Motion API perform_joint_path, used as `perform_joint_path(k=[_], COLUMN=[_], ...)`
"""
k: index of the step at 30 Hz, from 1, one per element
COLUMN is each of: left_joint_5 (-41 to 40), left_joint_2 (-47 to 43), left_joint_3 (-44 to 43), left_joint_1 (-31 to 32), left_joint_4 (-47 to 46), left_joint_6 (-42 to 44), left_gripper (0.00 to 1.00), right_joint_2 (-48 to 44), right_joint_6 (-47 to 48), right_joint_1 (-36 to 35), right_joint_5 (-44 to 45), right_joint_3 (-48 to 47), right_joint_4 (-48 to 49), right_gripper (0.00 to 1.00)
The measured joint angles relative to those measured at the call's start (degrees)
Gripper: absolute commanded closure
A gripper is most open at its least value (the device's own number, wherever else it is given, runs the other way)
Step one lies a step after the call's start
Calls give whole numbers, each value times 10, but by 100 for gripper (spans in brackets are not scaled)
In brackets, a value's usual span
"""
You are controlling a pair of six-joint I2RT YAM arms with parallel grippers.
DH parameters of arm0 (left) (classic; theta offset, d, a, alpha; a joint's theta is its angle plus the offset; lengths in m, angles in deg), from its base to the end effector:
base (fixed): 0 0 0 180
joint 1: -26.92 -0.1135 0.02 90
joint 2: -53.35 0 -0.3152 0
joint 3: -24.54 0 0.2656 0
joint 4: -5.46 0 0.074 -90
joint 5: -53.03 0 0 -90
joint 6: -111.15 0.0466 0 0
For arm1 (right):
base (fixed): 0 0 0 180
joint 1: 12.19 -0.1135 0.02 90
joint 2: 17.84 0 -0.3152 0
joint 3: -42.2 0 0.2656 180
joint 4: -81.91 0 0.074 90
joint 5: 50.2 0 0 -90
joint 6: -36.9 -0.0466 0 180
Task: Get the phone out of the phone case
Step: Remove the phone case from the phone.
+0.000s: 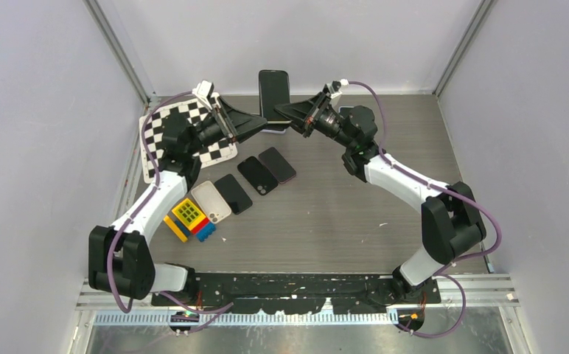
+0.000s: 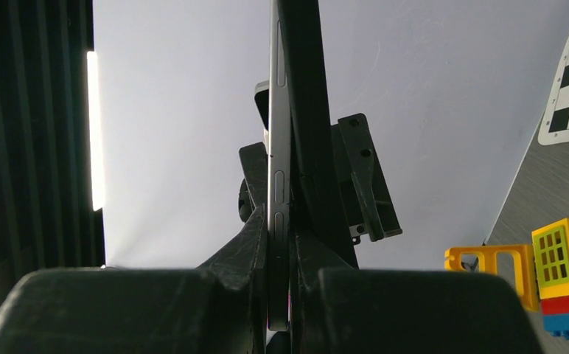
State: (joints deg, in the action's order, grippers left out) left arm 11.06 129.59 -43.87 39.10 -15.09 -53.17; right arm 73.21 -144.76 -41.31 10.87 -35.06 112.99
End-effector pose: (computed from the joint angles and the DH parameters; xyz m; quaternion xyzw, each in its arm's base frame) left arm 0.2964 -0.0994 0.4066 -0.0221 0.6526 -0.6740 0.3456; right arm 0.3326 0.2111 0.3995 0.1260 0.5950 0.7512 0.2566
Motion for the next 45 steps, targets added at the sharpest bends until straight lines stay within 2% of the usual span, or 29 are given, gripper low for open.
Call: perform_joint_path(k=[5, 11, 13, 17, 27, 29, 32, 34, 45], left_joint_5=[5, 11, 11, 11, 11, 11, 10, 10, 8], left_joint_2=[-12, -17, -17, -17, -17, -17, -13, -7, 22], left_joint_3=[8, 23, 25, 26, 26, 26, 26, 26, 24], left_joint_1=[-7, -11, -11, -11, -11, -11, -11, -11, -11], left_joint_4=[0, 12, 18, 20, -8, -19, -37, -52, -81], left_joint_6=[12, 32, 34, 38, 22, 13, 0, -8, -37], left_gripper=[44, 44, 42, 31, 21, 23, 35, 40, 38], right_joint_2=[9, 35, 41, 42, 42, 43, 43, 44, 59], right_joint_6=[-27, -79, -92, -103, -105, -105, -105, -105, -105], right_joint_1=[1, 5, 6, 7, 6, 6, 6, 5, 2], right_joint_5=[-4, -3, -3, -4, -10, -11, -14, -17, -21], right_joint_3=[0, -1, -2, -2, -3, -3, -6, -10, -19], right_joint_4=[13, 73, 87, 97, 106, 106, 106, 107, 110], right_gripper=[99, 99, 99, 99, 99, 99, 99, 99, 99])
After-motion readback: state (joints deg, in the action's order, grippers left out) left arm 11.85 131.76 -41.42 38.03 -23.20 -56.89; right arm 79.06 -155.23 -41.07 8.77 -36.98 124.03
